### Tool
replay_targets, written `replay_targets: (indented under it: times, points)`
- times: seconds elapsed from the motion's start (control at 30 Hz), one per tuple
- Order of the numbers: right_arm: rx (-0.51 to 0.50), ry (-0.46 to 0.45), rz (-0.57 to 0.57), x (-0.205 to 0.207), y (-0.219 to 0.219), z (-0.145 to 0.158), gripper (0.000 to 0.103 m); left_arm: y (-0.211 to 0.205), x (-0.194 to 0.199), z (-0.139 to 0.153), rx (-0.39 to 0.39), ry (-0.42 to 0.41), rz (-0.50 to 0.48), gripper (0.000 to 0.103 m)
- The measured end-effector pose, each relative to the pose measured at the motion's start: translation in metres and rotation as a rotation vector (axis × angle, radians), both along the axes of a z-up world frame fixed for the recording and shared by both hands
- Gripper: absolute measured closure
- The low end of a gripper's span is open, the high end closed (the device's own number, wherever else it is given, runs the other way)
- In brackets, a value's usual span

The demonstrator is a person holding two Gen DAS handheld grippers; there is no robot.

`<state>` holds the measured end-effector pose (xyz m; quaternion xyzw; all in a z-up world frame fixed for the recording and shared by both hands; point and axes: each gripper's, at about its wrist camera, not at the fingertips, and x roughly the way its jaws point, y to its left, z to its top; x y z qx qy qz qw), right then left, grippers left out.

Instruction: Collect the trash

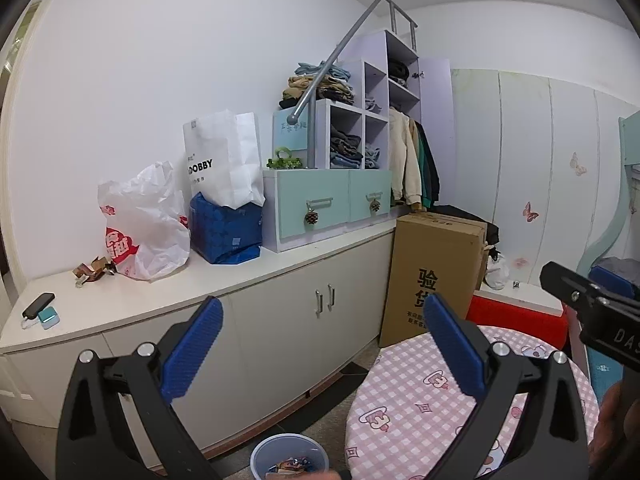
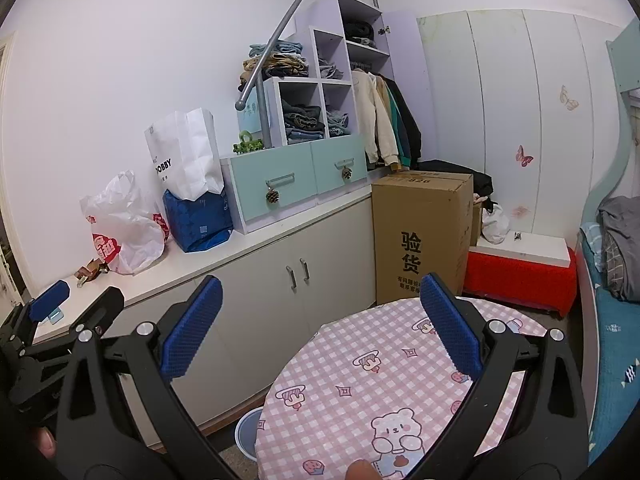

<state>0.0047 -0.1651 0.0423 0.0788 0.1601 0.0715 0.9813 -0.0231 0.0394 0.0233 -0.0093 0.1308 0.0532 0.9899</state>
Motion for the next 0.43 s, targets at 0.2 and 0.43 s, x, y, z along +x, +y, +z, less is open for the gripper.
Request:
replay_targets:
  times: [0.2,0.43]
  points:
    - [0.002,0.015,0.003,0.005,-0.001,-0.006,0.006,0.001,0.006,-0.004,-0.015,0.009,0.008,0.005]
    - [0.003,0.021,0.004,0.007,-0.001,-0.009,0.006,-0.002,0.012,-0.008,-0.011,0.030,0.014,0.005]
